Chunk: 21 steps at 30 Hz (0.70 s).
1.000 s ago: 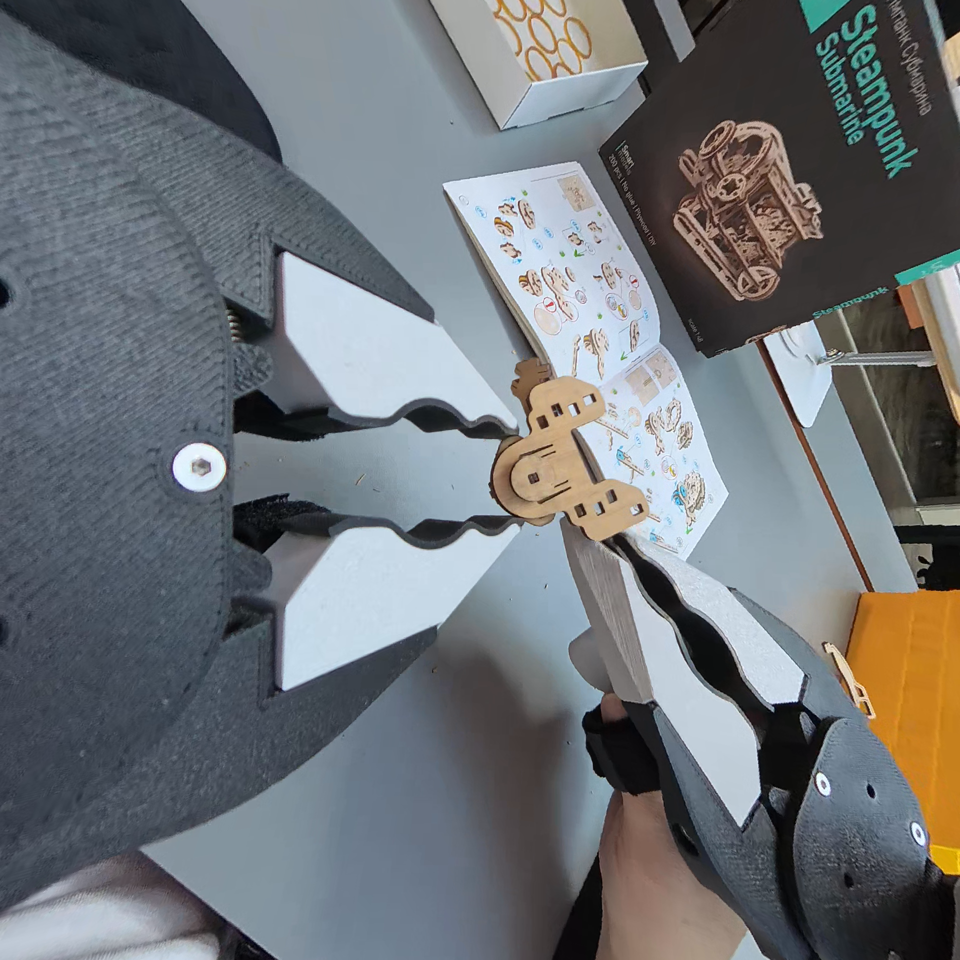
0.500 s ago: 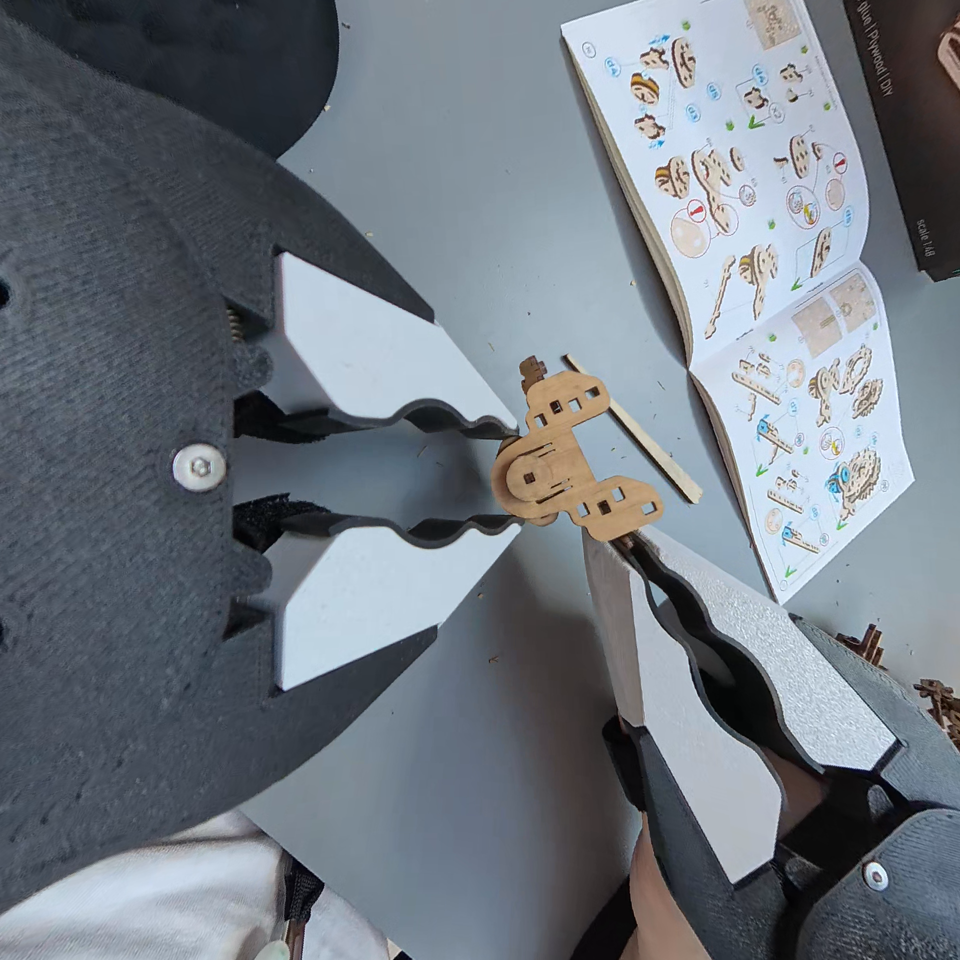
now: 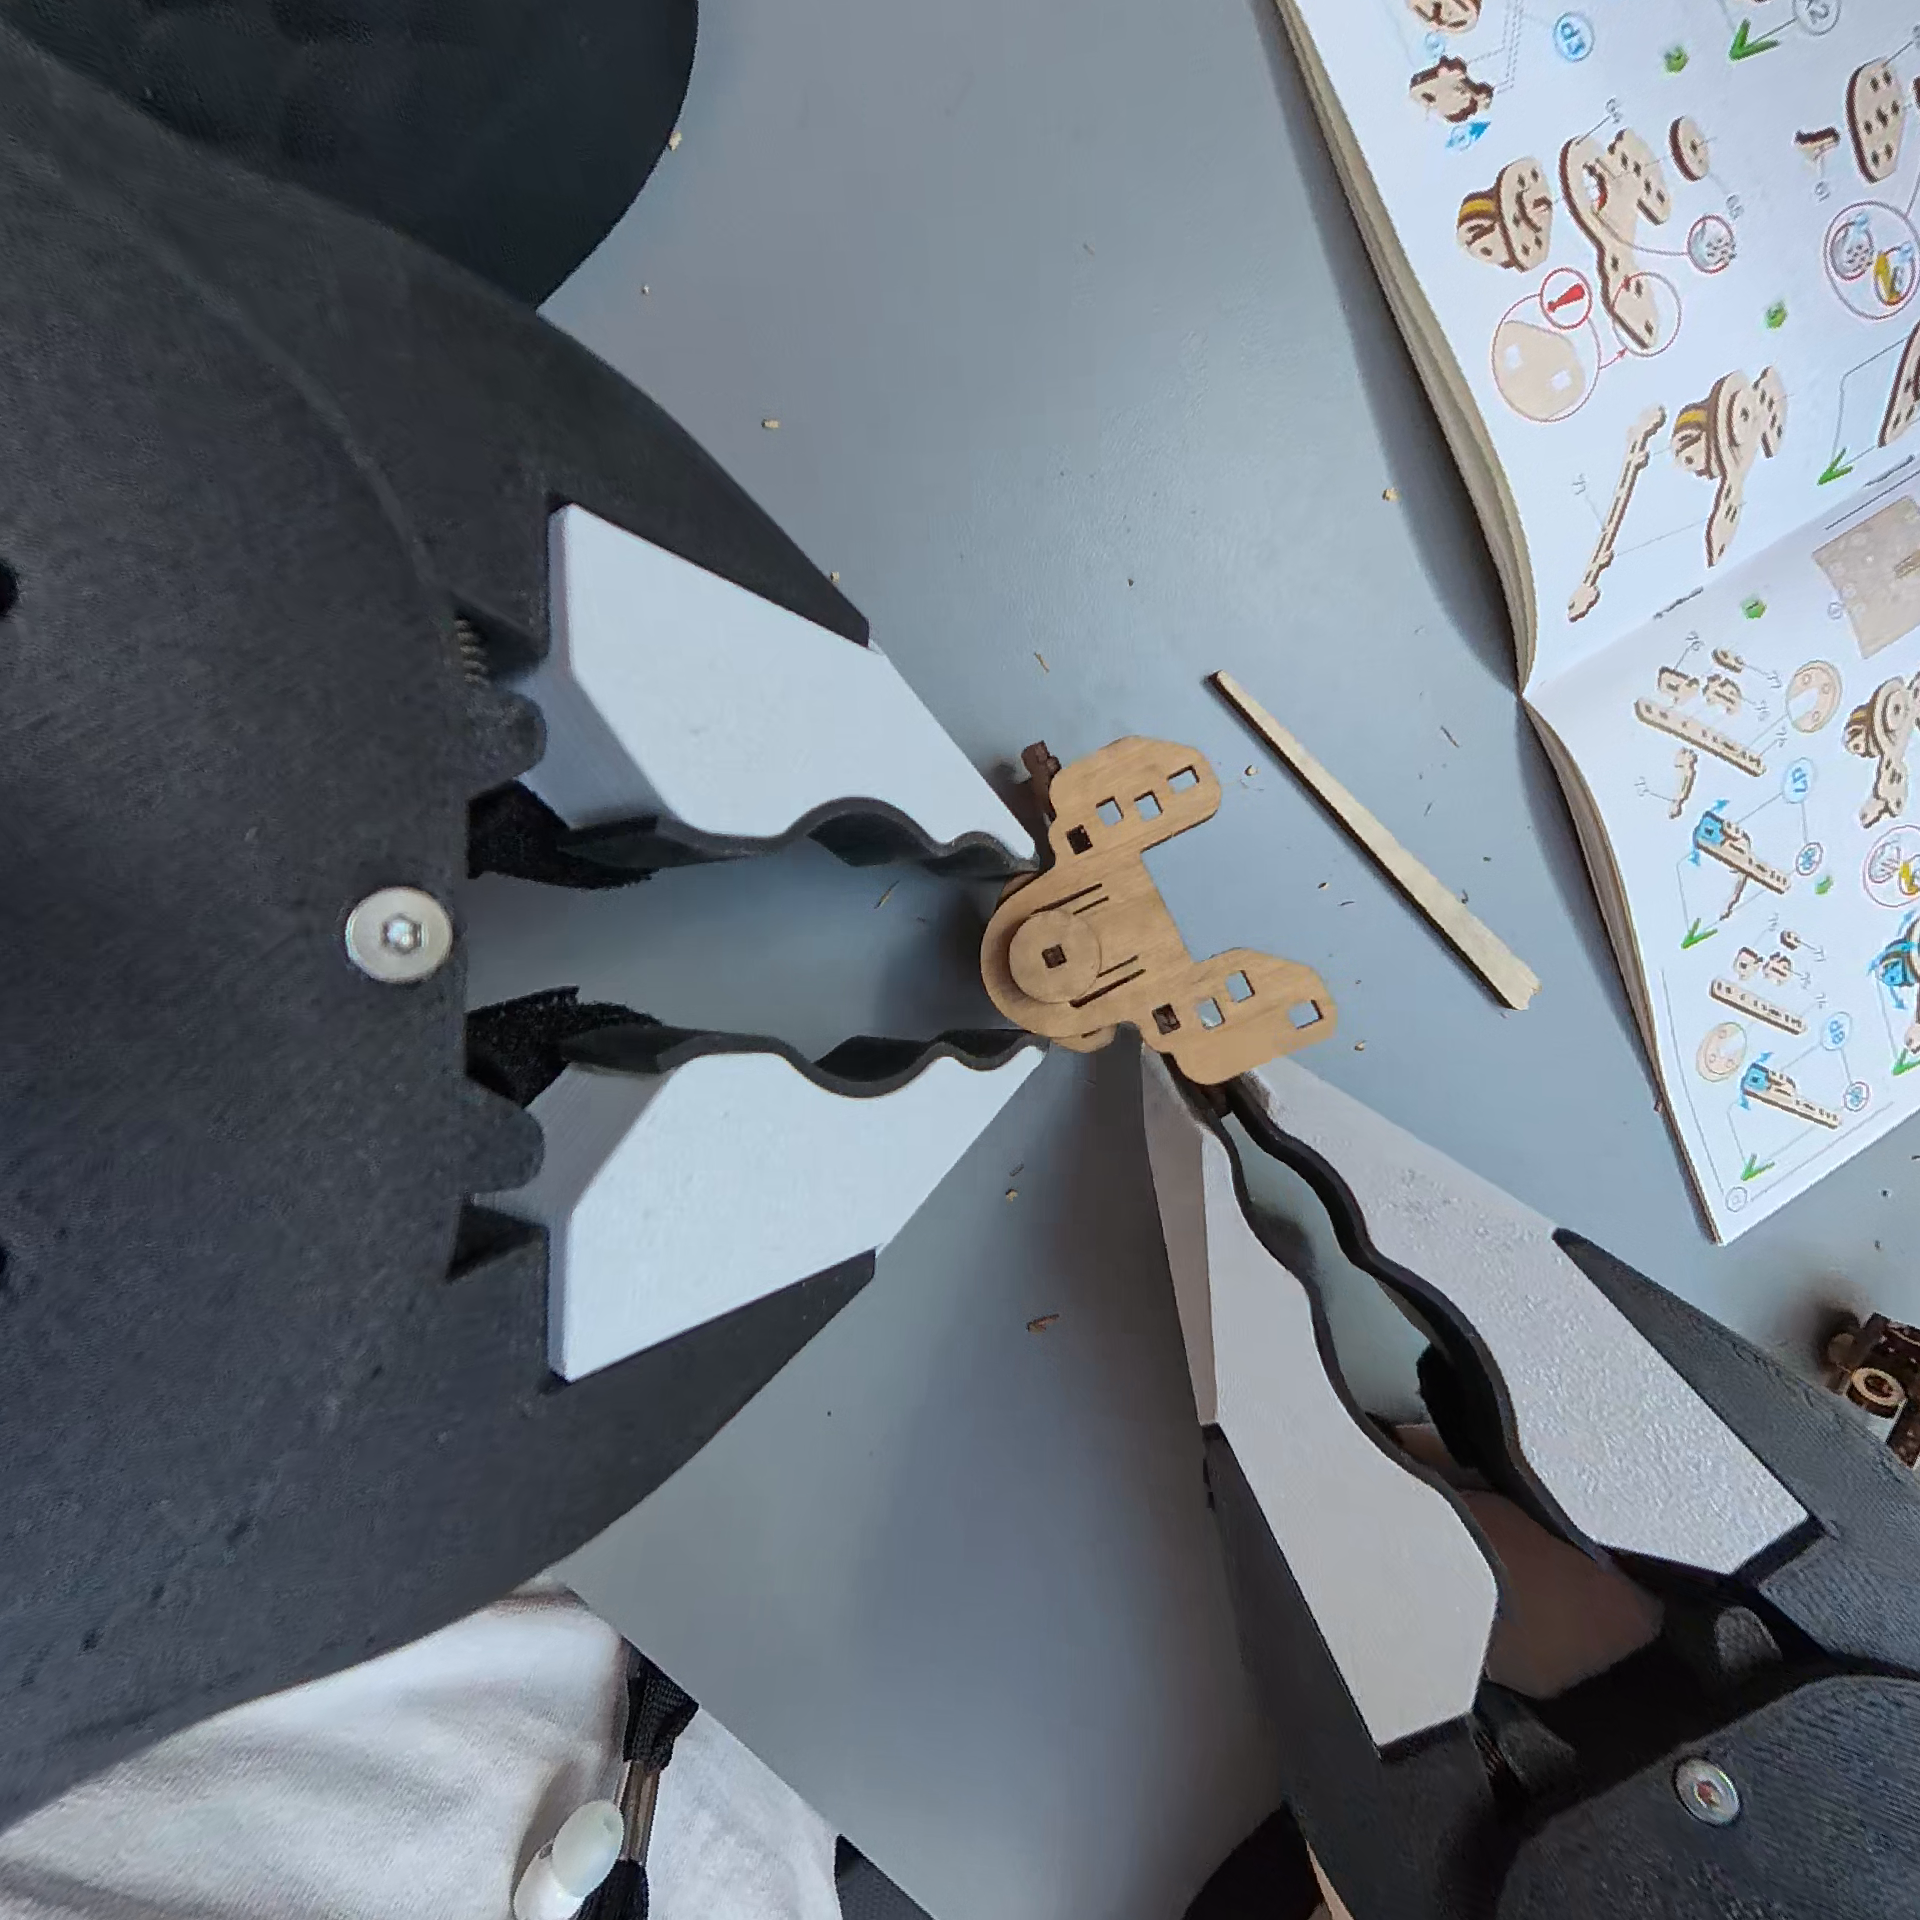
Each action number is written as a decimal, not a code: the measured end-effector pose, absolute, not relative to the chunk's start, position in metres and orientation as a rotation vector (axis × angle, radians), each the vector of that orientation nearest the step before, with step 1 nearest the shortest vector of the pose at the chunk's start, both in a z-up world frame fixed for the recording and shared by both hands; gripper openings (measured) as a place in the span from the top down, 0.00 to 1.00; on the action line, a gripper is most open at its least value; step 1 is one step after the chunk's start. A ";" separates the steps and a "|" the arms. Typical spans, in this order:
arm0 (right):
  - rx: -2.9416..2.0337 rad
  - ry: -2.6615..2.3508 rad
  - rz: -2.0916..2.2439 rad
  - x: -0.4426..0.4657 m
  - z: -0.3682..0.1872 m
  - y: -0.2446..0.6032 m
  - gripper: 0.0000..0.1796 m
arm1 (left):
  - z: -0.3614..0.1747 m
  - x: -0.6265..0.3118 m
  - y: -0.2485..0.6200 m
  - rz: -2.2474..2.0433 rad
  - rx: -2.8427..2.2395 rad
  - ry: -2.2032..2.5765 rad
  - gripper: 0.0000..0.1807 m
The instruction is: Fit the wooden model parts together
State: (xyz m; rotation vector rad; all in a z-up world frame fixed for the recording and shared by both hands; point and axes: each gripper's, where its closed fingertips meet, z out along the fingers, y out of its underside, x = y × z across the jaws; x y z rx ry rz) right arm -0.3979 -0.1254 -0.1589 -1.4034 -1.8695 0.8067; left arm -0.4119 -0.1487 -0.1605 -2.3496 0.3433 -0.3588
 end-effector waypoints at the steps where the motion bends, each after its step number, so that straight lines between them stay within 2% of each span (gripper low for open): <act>1: -1.402 -1.877 0.791 -0.398 -0.160 -0.125 0.99 | -0.161 -0.412 -0.149 -0.360 -2.355 0.344 0.85; 5: -1.408 -1.905 0.757 -0.396 -0.165 -0.126 0.98 | -0.160 -0.413 -0.150 -0.343 -2.368 0.342 0.85; 11: -1.435 -1.879 0.794 -0.395 -0.162 -0.126 0.93 | -0.160 -0.416 -0.152 -0.291 -2.370 0.365 0.85; 18: -1.580 -1.753 1.081 -0.386 -0.145 -0.118 0.85 | -0.160 -0.415 -0.154 -0.201 -2.374 0.440 0.85; 21: -1.556 -1.748 1.149 -0.382 -0.136 -0.116 0.86 | -0.161 -0.416 -0.156 -0.179 -2.393 0.453 0.85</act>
